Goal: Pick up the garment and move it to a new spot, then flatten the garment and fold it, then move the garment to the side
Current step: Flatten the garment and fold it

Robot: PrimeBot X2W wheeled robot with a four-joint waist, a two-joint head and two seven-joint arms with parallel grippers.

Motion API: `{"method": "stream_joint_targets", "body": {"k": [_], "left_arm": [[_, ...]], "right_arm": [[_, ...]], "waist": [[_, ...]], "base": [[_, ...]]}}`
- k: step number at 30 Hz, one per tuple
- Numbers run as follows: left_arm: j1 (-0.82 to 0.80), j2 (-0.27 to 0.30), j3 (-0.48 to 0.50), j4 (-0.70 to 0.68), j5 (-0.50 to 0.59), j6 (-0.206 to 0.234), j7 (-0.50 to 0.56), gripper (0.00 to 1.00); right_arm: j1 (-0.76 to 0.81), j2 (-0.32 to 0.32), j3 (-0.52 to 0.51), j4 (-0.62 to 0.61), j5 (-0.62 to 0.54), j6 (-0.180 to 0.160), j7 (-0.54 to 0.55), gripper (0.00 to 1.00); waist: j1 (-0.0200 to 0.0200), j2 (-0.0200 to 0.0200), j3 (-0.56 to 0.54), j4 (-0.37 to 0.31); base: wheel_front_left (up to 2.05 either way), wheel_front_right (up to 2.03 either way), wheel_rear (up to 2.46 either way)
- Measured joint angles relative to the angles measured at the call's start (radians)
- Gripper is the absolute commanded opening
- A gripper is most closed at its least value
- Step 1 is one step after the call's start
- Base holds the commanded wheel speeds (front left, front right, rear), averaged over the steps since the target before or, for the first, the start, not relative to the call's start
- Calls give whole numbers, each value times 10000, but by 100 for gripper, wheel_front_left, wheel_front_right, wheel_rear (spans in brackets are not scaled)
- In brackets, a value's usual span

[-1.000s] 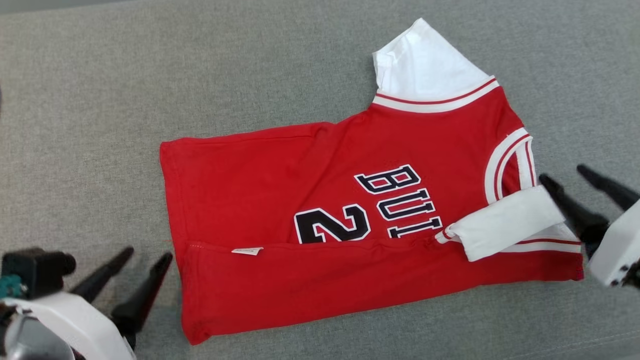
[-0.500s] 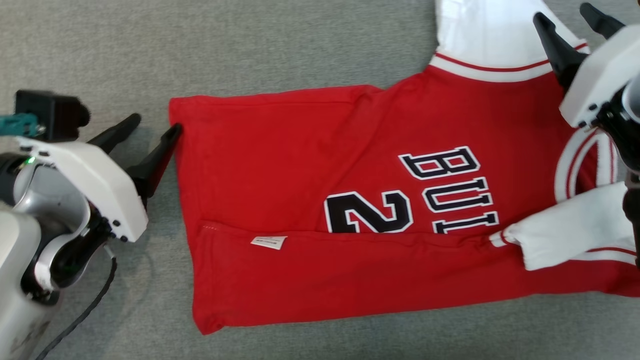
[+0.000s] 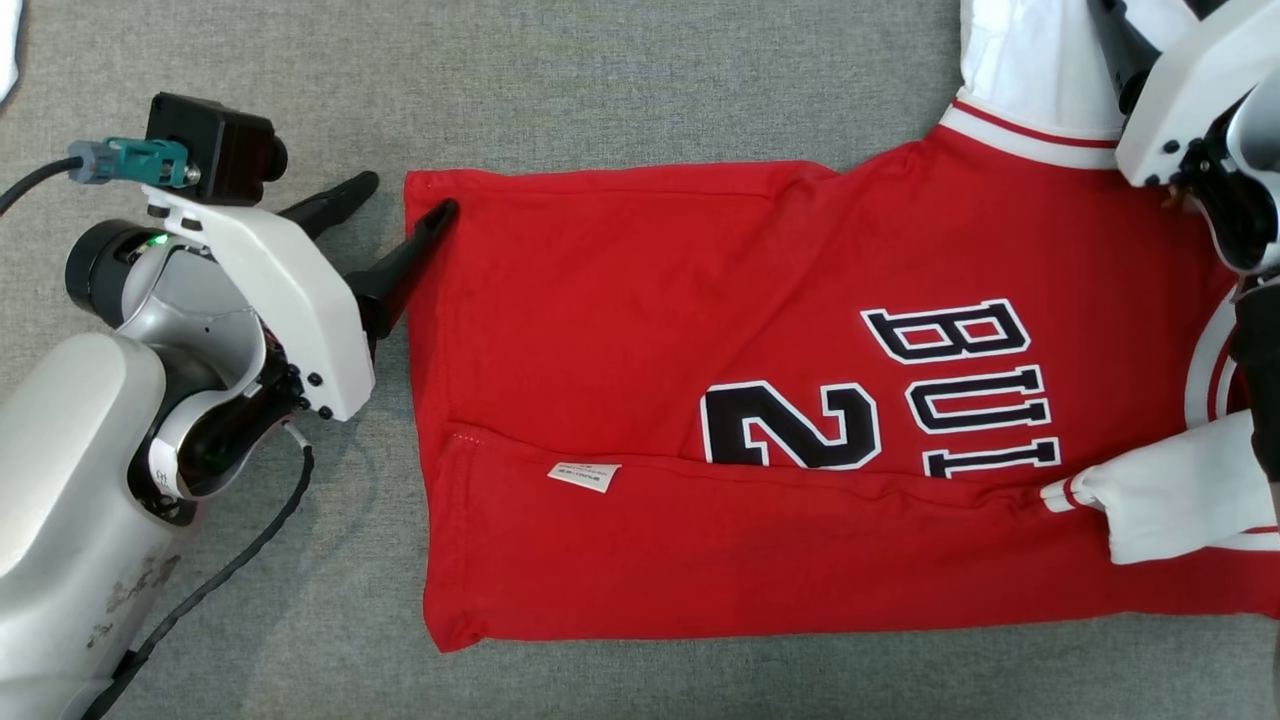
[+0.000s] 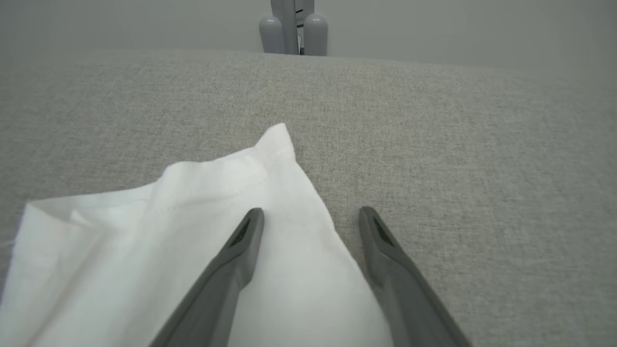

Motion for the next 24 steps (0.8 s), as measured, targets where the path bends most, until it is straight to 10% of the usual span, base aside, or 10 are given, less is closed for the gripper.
{"method": "stream_joint_targets", "body": {"k": [7,8,9,10,24], "left_arm": [[-284,-109,-244,226,-75,-324,293,99],[-338,-107,-297,259,-71,-380,366,51],[-393,-105,-364,293,-69,-454,382,22],[-422,-113,-428,320,-75,-570,445,0],[-110,86,25,577,-316,-660,-272,0]], "right_arm": [[-593,290,125,1085,-58,-4,-652,100],[-656,349,186,1223,8,-8,-736,84],[-708,387,259,1312,92,-13,-813,27],[-742,426,322,1390,176,-13,-928,0],[-861,58,932,1668,1586,0,-2696,0]], "waist": [[0,0,73,-4],[0,0,69,-17],[0,0,64,-32],[0,0,56,-51],[0,0,-538,-567]], "base": [[0,0,0],[0,0,0],[0,0,0],[0,0,0],[0,0,0]]}}
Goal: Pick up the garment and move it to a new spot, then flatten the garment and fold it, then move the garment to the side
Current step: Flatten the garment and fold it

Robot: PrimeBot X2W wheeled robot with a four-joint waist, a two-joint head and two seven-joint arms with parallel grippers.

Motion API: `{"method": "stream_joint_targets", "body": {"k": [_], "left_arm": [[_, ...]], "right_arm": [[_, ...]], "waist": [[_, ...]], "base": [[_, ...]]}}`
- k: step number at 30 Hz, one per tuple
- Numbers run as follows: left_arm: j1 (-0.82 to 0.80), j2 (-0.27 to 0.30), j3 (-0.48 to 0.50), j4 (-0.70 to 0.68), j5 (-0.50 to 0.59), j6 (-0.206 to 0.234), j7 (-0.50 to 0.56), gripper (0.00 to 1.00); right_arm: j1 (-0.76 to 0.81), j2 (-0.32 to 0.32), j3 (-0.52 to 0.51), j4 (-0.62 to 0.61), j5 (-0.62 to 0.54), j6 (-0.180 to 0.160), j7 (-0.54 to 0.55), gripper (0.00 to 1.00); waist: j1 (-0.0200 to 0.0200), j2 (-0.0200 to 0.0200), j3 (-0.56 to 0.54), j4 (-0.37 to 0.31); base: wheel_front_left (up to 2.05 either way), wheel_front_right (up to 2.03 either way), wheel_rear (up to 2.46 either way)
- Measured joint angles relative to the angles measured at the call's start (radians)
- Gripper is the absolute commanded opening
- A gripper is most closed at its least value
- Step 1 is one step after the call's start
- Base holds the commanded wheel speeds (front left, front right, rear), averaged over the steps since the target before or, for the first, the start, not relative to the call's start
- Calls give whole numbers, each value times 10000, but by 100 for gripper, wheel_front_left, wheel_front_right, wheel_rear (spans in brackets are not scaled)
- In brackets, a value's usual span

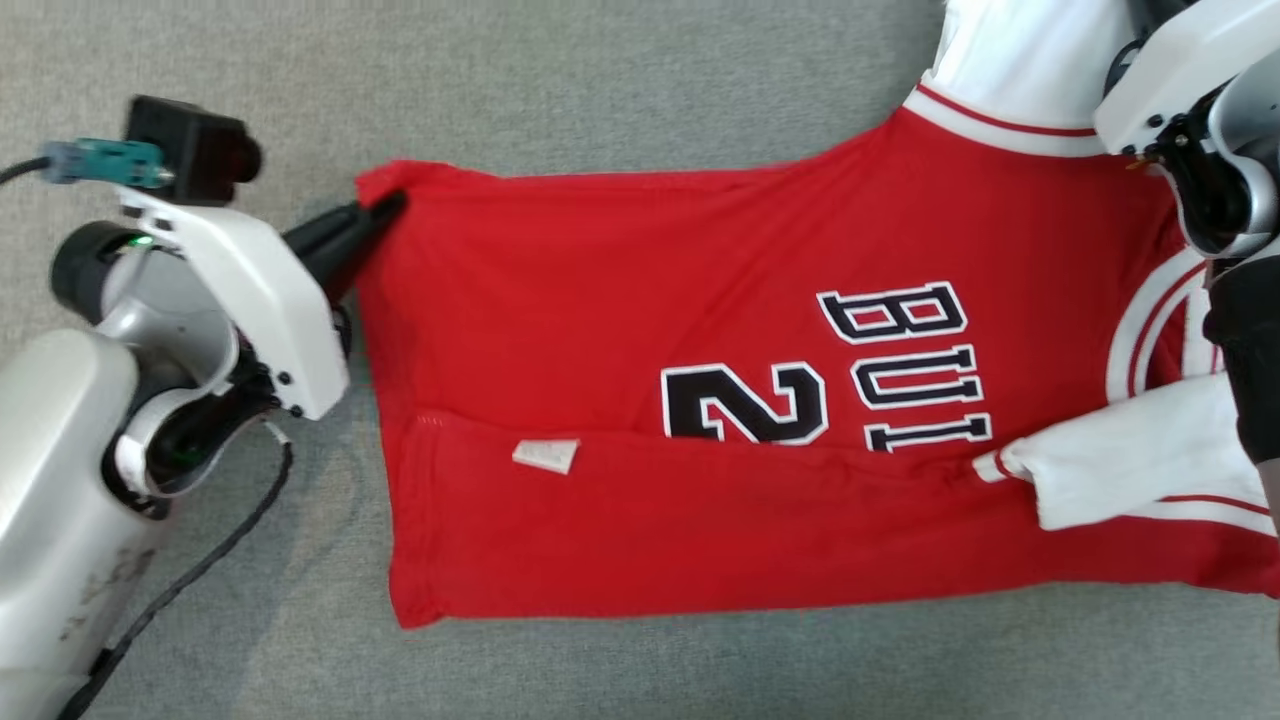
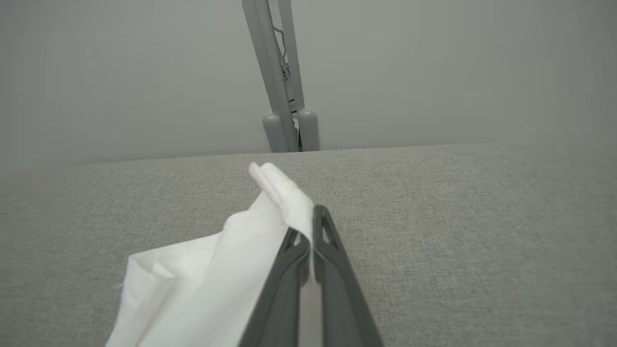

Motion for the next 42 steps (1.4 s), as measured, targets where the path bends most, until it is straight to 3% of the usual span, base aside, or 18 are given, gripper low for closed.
{"method": "stream_joint_targets", "body": {"k": [11,17,19,23,31,32,33,34,39,42], "left_arm": [[1234,892,780,-1275,-249,658,-556,0],[2853,1191,757,-2654,-316,1104,-926,0],[4193,1411,1039,-3530,-621,1628,-1327,0],[5853,1611,1716,-4040,-1183,2272,-2008,0],[6690,1430,2027,-3994,-1672,2426,-2479,0],[6691,1432,1990,-3916,-1668,2395,-2441,7],[6690,1432,1977,-3841,-1668,2395,-2439,43],[6689,1430,1975,-3762,-1668,2383,-2431,100],[6976,1593,1843,-3131,-1448,2556,-2414,100],[7399,1707,1873,-2970,-853,2725,-3154,100]], "right_arm": [[1654,-995,823,-2247,1657,0,-414,0],[3805,-1350,1001,-4178,2125,2,-577,0],[5455,-1425,731,-5325,2288,0,-571,0],[7179,-1191,477,-6255,2209,-2,-412,0],[8414,-253,150,-6744,2044,-2,-265,0],[8464,-205,146,-6757,2010,-2,-219,3],[8508,-196,123,-6727,1958,-2,-115,41],[8556,-198,117,-6698,1833,-2,-65,100],[8707,-157,169,-6560,1427,0,203,100],[8924,-393,-17,-6667,1379,0,502,100]], "waist": [[0,0,-877,-672],[0,0,-1334,-942],[0,0,-1598,-1117],[0,0,-1796,-1415],[0,0,-2075,-1625],[0,0,-2095,-1651],[0,0,-2116,-1678],[0,0,-2134,-1702],[0,0,-2260,-1834],[0,0,-2371,-1901]], "base": [[0,0,0],[0,0,0],[0,0,0],[0,0,0],[0,0,0],[0,0,0],[0,0,0],[0,0,0],[0,0,0],[0,0,0]]}}
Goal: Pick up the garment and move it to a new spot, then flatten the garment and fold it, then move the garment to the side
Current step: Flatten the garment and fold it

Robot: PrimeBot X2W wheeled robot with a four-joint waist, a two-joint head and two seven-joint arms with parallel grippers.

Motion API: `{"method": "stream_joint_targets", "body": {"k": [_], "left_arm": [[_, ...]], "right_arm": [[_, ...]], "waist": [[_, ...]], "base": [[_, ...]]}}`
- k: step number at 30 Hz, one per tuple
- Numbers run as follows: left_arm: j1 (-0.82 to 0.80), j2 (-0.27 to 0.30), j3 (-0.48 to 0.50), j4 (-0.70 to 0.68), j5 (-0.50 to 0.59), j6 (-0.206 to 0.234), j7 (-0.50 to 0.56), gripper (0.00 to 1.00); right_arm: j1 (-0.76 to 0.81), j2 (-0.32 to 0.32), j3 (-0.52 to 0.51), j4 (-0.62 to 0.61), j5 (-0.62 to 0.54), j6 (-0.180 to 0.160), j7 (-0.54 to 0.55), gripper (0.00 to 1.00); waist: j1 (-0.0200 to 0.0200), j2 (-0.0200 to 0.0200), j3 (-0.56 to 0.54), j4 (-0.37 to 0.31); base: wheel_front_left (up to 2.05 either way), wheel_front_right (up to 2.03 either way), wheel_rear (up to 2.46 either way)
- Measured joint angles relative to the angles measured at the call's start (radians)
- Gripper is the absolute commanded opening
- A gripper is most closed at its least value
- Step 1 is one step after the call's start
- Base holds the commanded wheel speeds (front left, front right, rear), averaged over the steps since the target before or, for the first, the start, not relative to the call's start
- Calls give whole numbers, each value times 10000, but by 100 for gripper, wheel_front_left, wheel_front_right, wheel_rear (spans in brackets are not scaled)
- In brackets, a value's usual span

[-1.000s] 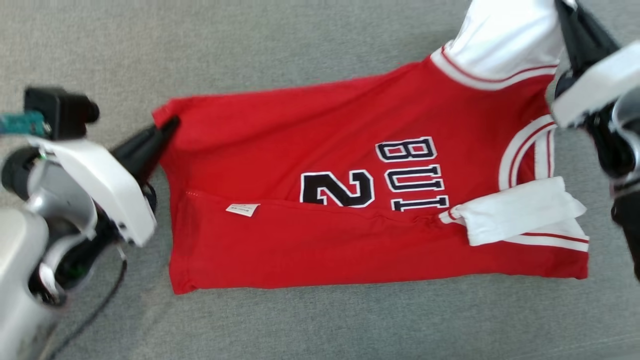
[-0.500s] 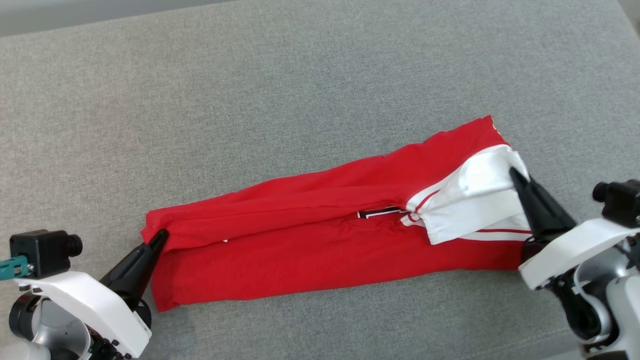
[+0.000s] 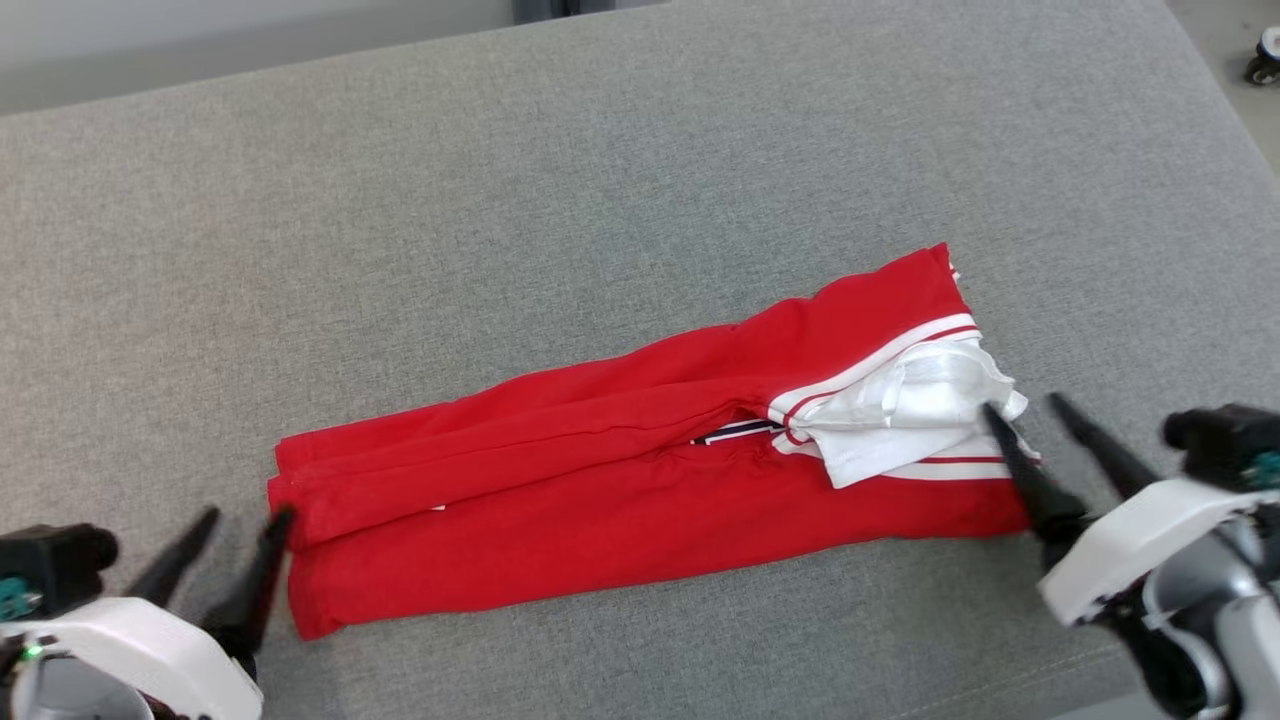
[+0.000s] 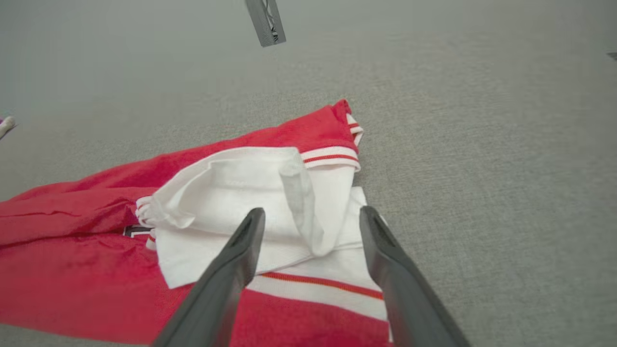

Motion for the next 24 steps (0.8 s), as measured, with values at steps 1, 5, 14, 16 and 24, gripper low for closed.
{"method": "stream_joint_targets", "body": {"k": [1,5,14,16,24], "left_arm": [[64,-81,184,0,207,117,-506,100],[175,-481,518,17,1112,596,-2184,100],[-381,-1645,12,545,2911,765,-3708,100],[-493,-1981,-6,773,3164,723,-3789,100],[-432,-3405,871,1716,4312,-188,-3841,100]], "right_arm": [[-7,-61,-222,-84,-8,-2,79,100],[-273,-127,-1058,-136,-431,-2,525,100],[-1596,368,-1687,1829,-1110,-4,1847,100],[-1749,403,-1701,2360,-1331,-2,2006,100],[-1979,215,-1057,2986,-692,-48,2554,100]], "waist": [[0,0,-33,-10],[0,0,-96,111],[0,0,97,879],[0,0,173,1080],[0,0,306,1687]], "base": [[0,0,0],[0,0,0],[0,0,0],[0,0,0],[0,0,0]]}}
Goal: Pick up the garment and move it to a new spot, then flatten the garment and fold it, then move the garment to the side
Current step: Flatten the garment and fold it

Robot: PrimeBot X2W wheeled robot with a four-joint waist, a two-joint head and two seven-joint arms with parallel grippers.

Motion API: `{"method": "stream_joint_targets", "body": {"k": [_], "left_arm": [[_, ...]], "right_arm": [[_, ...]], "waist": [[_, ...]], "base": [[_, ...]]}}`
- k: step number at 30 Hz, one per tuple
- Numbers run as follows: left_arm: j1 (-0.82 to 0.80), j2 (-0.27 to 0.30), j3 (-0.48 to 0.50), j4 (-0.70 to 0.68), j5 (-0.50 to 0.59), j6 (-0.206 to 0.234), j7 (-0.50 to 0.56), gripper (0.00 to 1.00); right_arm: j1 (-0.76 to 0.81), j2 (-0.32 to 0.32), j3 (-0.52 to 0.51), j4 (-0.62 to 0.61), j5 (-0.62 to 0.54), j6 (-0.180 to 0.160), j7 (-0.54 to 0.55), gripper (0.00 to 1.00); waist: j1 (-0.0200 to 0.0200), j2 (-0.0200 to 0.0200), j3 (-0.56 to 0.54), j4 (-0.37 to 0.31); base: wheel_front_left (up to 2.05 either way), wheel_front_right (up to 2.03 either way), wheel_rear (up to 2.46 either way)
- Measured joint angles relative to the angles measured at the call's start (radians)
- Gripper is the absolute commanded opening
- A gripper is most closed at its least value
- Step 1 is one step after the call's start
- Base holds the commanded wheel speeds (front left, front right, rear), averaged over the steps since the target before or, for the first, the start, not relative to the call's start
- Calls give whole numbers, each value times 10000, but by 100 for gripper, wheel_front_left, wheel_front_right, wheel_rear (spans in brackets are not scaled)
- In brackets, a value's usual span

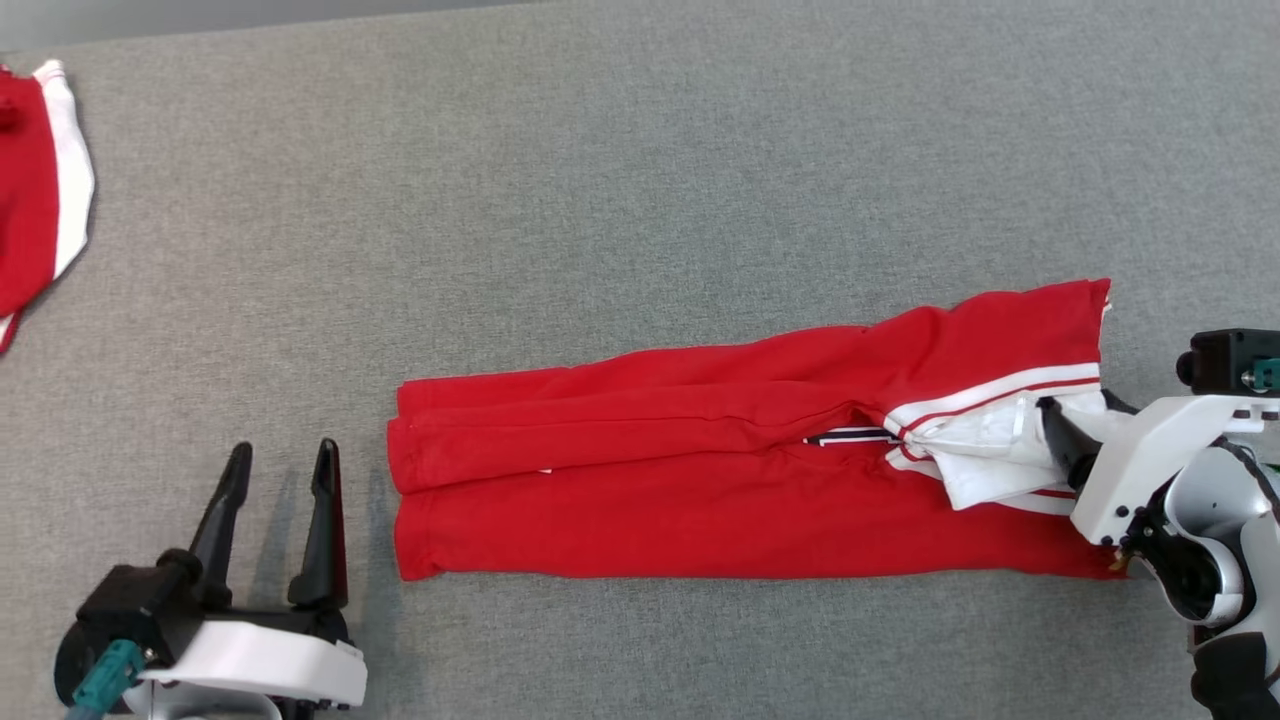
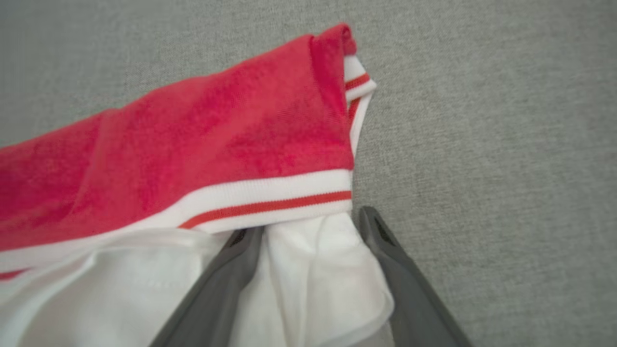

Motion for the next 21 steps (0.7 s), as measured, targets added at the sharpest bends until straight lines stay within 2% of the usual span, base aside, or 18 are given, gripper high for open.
{"method": "stream_joint_targets", "body": {"k": [3,4,5,6,10,13,21], "left_arm": [[200,-499,393,322,403,-445,0,100],[227,-654,518,418,525,-587,0,100],[248,-788,652,514,631,-725,0,100],[262,-932,805,589,736,-849,0,100],[290,-1386,1325,803,1277,-1266,0,100],[383,-1720,1630,993,1576,-1563,0,100],[745,-2600,1996,1507,2414,-2305,-2,100]], "right_arm": [[34,-125,372,-46,499,-2,290,100],[58,-161,456,-65,681,-2,353,72],[81,-205,533,-81,821,-2,426,27],[108,-247,637,-96,970,-2,485,0],[219,-303,700,40,1559,48,445,0],[283,-355,362,378,1889,67,192,0],[620,-1987,-1965,1724,1816,50,38,0]], "waist": [[0,0,-114,52],[0,0,-154,64],[0,0,-191,73],[0,0,-228,80],[-1,0,-417,81],[0,0,-637,78],[0,0,-1563,276]], "base": [[0,0,0],[0,0,0],[0,0,0],[0,0,0],[0,0,0],[0,0,0],[0,0,0]]}}
